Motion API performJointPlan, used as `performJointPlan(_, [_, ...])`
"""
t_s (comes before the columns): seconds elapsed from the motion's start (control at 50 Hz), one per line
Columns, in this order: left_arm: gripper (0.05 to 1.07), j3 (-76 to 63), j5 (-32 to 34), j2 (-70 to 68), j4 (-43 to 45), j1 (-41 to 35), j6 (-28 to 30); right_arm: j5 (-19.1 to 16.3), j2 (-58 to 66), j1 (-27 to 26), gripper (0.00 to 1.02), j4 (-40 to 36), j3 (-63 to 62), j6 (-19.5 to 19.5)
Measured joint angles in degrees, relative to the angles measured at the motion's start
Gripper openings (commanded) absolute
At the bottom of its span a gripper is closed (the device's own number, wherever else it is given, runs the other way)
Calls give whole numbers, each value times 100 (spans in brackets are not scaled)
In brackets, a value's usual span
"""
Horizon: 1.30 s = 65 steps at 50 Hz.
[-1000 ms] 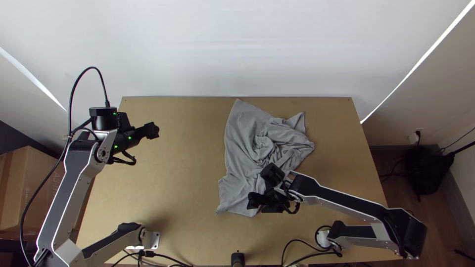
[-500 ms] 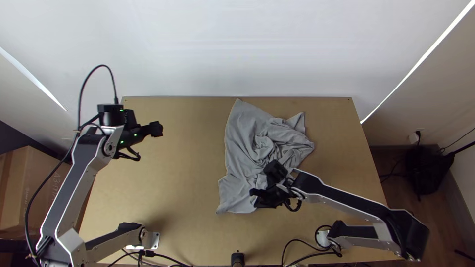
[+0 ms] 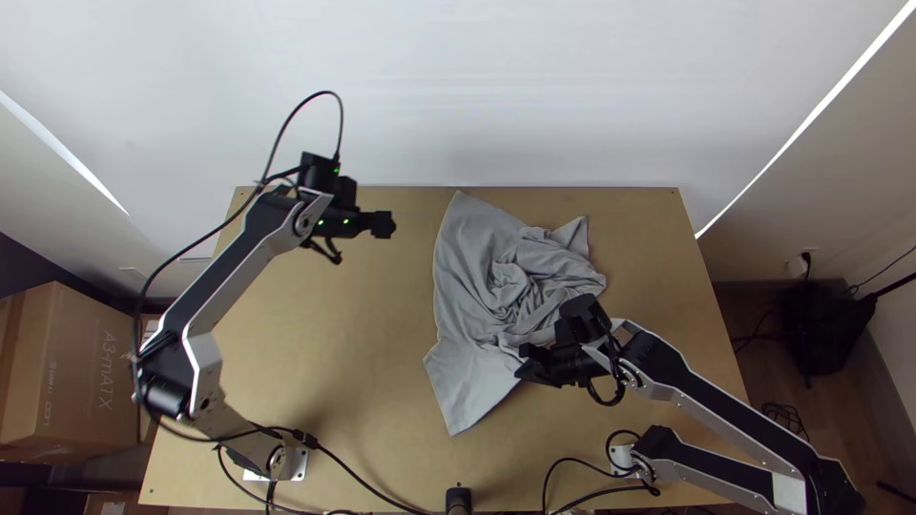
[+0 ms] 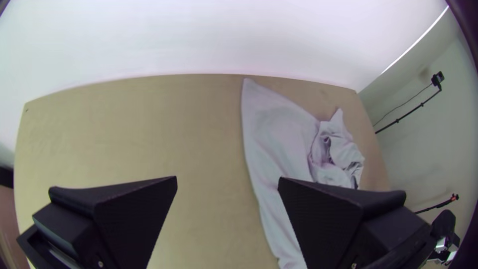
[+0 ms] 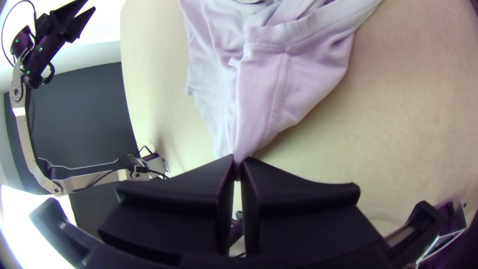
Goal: Fold the t-shirt
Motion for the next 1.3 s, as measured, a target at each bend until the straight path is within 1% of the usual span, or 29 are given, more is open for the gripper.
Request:
performJointPlan(0.08, [102,531,28,575,13,-114,4,2,-22,-149,2,-11,-9,-28])
performJointPlan(0.28, [102,1926,68,2070,24,-339,4,74,-42,-518,2,24,-11,-420])
performJointPlan(0.38, [102,2426,68,2653,24,-437,0,175,-186,-697,2,297,-28,-570])
performJointPlan(0.46, [102,2813,63,3073,26,-518,-4,214,-315,-669,2,435,-28,-669])
performJointPlan(0.62, [102,3047,63,3539,350,-619,-28,608,-365,-350,2,538,-48,-859])
performJointPlan(0.68, [101,3056,61,3644,503,-638,-28,695,-369,-282,2,588,-72,-894])
performJointPlan(0.86, [101,3241,-4,3917,769,-686,-24,1054,-442,-273,2,750,-170,-1097])
performJointPlan(0.9, [99,3292,-24,3965,809,-704,-24,1128,-476,-269,2,750,-188,-1163])
performJointPlan(0.96, [96,3318,-24,4024,826,-737,-24,1200,-527,-243,2,752,-201,-1213])
performJointPlan(1.04, [95,3331,-24,4076,831,-798,-24,1248,-579,-240,2,756,-205,-1274])
performJointPlan(1.06, [94,3331,-24,4098,824,-815,-22,1250,-595,-240,2,756,-205,-1281])
performJointPlan(1.12, [84,3342,-24,4151,817,-868,-22,1294,-638,-240,2,756,-205,-1296])
performJointPlan(1.16, [73,3342,-24,4186,811,-905,-20,1316,-673,-240,2,754,-205,-1314])
performJointPlan(1.22, [55,3342,-26,4232,750,-957,0,1357,-723,-240,2,745,-205,-1327])
performJointPlan(1.3, [20,3338,-26,4258,688,-1021,0,1401,-789,-240,2,719,-205,-1335])
